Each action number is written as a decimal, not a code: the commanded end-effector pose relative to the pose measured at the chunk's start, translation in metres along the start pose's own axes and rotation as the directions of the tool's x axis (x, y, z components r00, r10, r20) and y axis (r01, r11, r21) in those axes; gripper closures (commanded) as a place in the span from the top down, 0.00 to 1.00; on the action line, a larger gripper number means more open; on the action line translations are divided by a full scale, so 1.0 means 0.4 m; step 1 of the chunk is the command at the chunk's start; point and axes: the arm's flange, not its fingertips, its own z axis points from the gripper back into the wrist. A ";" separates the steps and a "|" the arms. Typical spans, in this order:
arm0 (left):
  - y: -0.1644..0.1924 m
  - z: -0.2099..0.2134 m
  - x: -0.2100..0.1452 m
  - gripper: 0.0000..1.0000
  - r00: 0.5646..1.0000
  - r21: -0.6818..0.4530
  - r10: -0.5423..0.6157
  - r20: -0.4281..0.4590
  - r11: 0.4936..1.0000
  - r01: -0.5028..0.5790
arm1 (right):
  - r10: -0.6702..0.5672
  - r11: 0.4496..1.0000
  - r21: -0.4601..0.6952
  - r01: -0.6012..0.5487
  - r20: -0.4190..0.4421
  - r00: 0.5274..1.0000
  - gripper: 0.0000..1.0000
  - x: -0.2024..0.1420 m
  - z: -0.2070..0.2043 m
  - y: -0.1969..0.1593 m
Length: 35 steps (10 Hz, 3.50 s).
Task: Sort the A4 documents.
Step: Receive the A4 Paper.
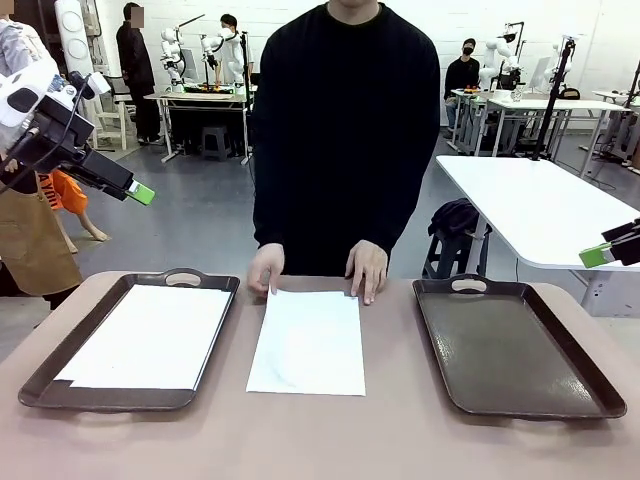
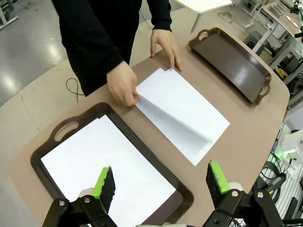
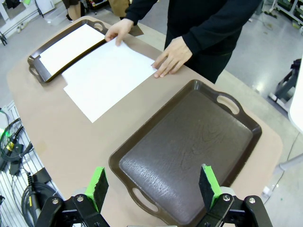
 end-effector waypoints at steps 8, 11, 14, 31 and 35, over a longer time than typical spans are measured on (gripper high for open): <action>0.004 0.001 0.000 1.00 1.000 -0.002 -0.013 0.002 1.000 0.013 | -0.001 1.000 0.010 0.001 0.002 1.000 1.00 -0.001 -0.004 -0.001; 0.004 0.001 0.000 1.00 1.000 -0.002 -0.013 0.002 1.000 0.013 | -0.001 1.000 0.010 0.001 0.002 1.000 1.00 -0.001 -0.004 -0.001; 0.004 0.001 0.000 1.00 1.000 -0.002 -0.013 0.002 1.000 0.013 | -0.001 1.000 0.010 0.001 0.002 1.000 1.00 -0.001 -0.004 -0.001; 0.004 0.001 0.000 1.00 1.000 -0.002 -0.013 0.002 1.000 0.013 | -0.001 1.000 0.010 0.001 0.002 1.000 1.00 -0.001 -0.004 -0.001; 0.004 0.001 0.000 1.00 1.000 -0.002 -0.013 0.002 1.000 0.013 | -0.001 1.000 0.010 0.001 0.002 1.000 1.00 -0.001 -0.004 -0.001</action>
